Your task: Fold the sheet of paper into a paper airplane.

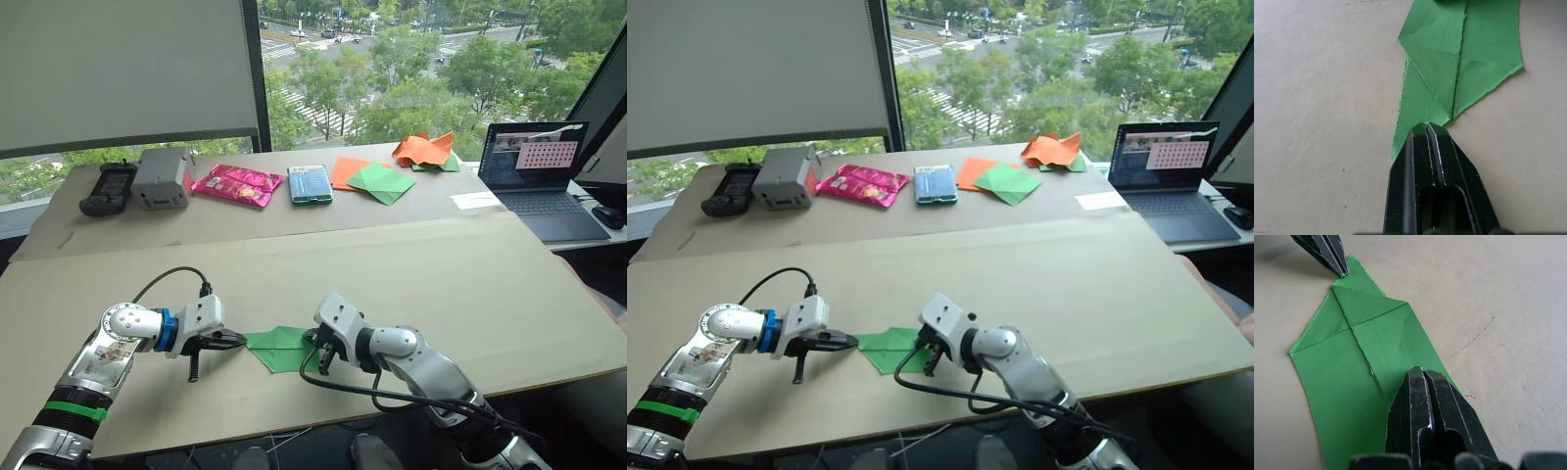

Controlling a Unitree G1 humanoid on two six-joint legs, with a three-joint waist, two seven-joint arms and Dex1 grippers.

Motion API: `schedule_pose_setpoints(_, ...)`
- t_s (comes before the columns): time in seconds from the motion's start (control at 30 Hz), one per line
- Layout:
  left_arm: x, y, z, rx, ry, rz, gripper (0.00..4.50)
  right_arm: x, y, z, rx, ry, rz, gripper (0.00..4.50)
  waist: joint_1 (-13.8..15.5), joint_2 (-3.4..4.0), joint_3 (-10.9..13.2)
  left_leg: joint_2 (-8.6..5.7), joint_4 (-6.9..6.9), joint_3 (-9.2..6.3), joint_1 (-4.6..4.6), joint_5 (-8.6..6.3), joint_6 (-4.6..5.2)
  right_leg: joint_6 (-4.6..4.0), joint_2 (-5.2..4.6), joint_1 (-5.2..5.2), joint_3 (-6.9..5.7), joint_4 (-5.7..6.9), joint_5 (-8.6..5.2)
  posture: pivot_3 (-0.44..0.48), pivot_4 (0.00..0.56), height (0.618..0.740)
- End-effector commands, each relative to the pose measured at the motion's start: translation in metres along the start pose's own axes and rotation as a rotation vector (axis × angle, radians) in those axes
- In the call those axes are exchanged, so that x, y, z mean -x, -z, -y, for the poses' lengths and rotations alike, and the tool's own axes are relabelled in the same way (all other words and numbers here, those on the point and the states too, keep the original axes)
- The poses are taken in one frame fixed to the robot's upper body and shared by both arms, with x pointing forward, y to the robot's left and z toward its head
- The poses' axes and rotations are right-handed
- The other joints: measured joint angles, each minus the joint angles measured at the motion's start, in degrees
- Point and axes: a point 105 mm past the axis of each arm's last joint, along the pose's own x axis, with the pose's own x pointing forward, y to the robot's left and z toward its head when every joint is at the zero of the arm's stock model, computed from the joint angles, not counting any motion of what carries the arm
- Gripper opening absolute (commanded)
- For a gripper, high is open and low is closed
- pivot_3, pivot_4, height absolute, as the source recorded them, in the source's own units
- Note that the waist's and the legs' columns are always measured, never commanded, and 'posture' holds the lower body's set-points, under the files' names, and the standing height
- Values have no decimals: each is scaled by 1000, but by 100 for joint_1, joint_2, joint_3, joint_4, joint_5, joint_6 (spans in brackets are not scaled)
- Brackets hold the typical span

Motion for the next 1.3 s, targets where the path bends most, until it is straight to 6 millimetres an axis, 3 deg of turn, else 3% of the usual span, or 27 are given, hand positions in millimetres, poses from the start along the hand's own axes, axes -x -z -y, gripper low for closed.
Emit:
schedule_pose_setpoints(0.03,4,5,2,93,-15,-4,0,1,0,-1,-13,-5,6,45,-4,-6,3,0,-1,0,-1,0,0,0,0,-3,0,0,0,0,150,725)
schedule_pose_setpoints(0.17,20,-24,-2,157,-50,126,0,14,-34,-5,0,-17,156,45,-2,-26,42,0,-8,1,-41,2,3,-1,2,-49,0,5,1,0,150,725)
schedule_pose_setpoints(0.3,37,-44,6,247,-33,229,0,32,-54,-10,0,-64,244,1285,-1,-40,57,1,-7,-1,-90,34,55,2,7,-74,1,14,8,0,150,725)
schedule_pose_setpoints(0.47,40,-46,12,296,-40,254,0,47,-67,-1,1,-50,278,3029,28,-33,72,0,-9,0,-79,7,11,1,6,-66,1,5,7,0,150,725)
schedule_pose_setpoints(0.6,37,-42,15,298,-50,245,0,45,-55,15,-7,-16,216,4360,40,-52,104,0,-8,-1,-78,5,8,-1,5,-73,0,-3,6,0,150,725)
schedule_pose_setpoints(0.83,32,-42,18,299,-54,255,0,34,-27,20,-21,-80,120,4360,89,-50,114,-1,-5,3,-79,5,8,-4,2,-75,0,-8,5,0,150,725)
schedule_pose_setpoints(1.03,32,-36,22,283,-58,221,0,32,-28,22,-84,-127,151,4360,111,-48,112,-1,-4,2,-76,7,12,-3,6,-71,1,0,5,0,150,725)
schedule_pose_setpoints(1.17,33,-37,23,288,-63,229,0,33,-29,20,-124,-162,166,3220,123,-48,112,-1,-4,2,-75,9,14,-3,7,-69,1,1,6,0,150,725)
schedule_pose_setpoints(1.3,34,-38,23,286,-65,227,0,33,-27,21,-135,-164,160,1797,146,-48,111,-1,-1,3,-78,7,11,-3,6,-67,1,0,5,0,150,725)
